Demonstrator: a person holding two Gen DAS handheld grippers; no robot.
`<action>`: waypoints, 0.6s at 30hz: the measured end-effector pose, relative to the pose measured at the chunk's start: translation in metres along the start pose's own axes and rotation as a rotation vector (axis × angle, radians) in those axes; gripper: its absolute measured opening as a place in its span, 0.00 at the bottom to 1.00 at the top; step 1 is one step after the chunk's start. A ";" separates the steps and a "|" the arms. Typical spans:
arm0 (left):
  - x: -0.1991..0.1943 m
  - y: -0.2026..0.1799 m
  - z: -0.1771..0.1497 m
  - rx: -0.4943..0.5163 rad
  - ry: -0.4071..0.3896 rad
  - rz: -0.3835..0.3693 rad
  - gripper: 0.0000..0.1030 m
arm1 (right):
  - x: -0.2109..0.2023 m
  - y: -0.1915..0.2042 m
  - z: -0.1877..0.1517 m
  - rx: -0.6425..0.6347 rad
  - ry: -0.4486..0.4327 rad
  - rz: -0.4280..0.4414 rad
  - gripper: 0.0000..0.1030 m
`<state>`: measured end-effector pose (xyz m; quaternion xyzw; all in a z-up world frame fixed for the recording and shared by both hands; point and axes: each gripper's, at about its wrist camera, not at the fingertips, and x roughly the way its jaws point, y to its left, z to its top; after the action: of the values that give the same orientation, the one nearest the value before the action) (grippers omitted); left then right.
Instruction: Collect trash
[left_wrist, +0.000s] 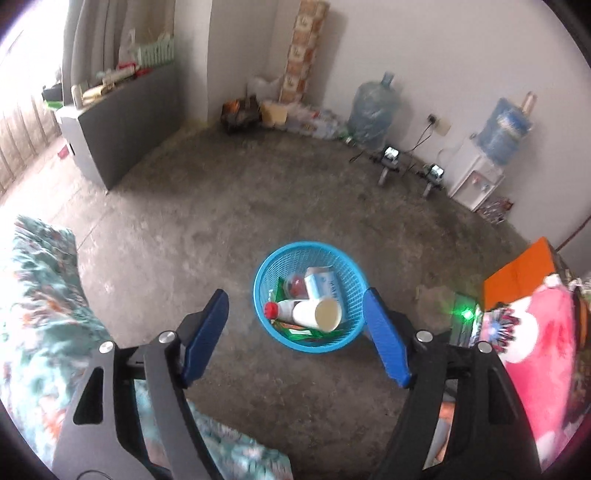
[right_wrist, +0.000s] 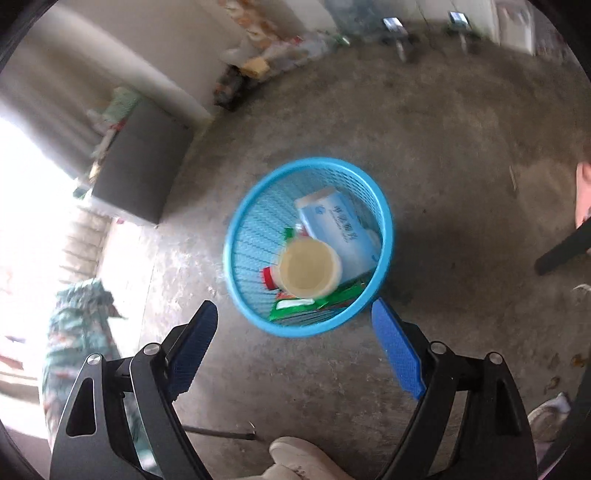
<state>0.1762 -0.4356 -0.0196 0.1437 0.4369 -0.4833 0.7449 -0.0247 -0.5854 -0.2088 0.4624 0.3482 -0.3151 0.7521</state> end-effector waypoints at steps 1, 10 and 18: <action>-0.016 0.000 -0.002 -0.001 -0.021 -0.009 0.76 | -0.010 0.006 -0.003 -0.024 -0.015 0.004 0.81; -0.179 0.027 -0.078 -0.055 -0.198 0.076 0.88 | -0.142 0.128 -0.060 -0.433 -0.238 0.119 0.91; -0.277 0.068 -0.184 -0.286 -0.318 0.366 0.91 | -0.233 0.213 -0.130 -0.696 -0.330 0.297 0.94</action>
<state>0.0975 -0.1206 0.0784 0.0360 0.3450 -0.2905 0.8918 -0.0157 -0.3511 0.0395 0.1688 0.2382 -0.1362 0.9467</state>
